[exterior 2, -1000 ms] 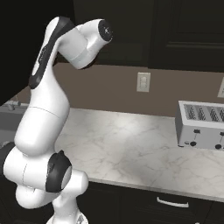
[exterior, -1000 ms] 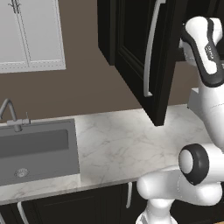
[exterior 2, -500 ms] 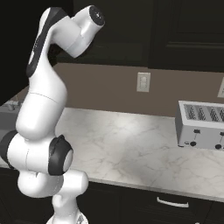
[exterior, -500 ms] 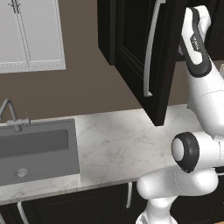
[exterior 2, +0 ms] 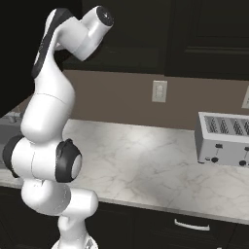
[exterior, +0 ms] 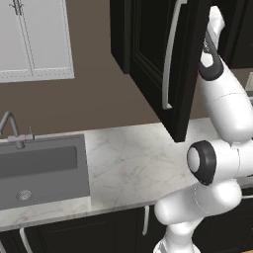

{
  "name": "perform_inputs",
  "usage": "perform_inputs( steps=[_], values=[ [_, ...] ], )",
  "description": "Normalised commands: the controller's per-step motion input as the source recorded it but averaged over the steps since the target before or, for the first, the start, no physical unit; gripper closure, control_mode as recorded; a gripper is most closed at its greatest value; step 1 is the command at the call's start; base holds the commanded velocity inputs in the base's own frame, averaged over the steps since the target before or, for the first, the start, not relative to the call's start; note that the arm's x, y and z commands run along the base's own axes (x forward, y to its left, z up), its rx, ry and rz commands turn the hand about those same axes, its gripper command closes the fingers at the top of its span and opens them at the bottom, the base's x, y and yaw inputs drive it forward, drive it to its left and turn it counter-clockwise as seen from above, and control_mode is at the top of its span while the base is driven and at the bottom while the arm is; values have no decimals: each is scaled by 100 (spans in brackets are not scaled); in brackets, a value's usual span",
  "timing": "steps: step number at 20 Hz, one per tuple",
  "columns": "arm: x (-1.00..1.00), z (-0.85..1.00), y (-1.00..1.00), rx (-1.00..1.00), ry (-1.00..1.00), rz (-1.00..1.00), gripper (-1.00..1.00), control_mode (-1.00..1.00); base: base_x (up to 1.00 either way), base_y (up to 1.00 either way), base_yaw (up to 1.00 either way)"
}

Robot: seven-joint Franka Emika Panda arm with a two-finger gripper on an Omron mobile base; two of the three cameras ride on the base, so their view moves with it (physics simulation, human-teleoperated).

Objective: Open the cabinet and move the ladle to the pot. Then close the cabinet.

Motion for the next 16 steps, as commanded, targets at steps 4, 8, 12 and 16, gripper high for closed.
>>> perform_inputs(
  steps=[4, 8, 12, 16],
  values=[
    [22, -23, 0, -4, 7, 2, -100, -100, 0, 0, 0],
    [21, -26, 0, -3, 8, 6, -100, -100, 0, 0, 0],
    [31, -15, 9, -1, 3, 7, -100, -100, 0, 0, 0],
    [31, -2, 22, 0, 0, 9, -100, -100, 0, 0, 0]
  ],
)
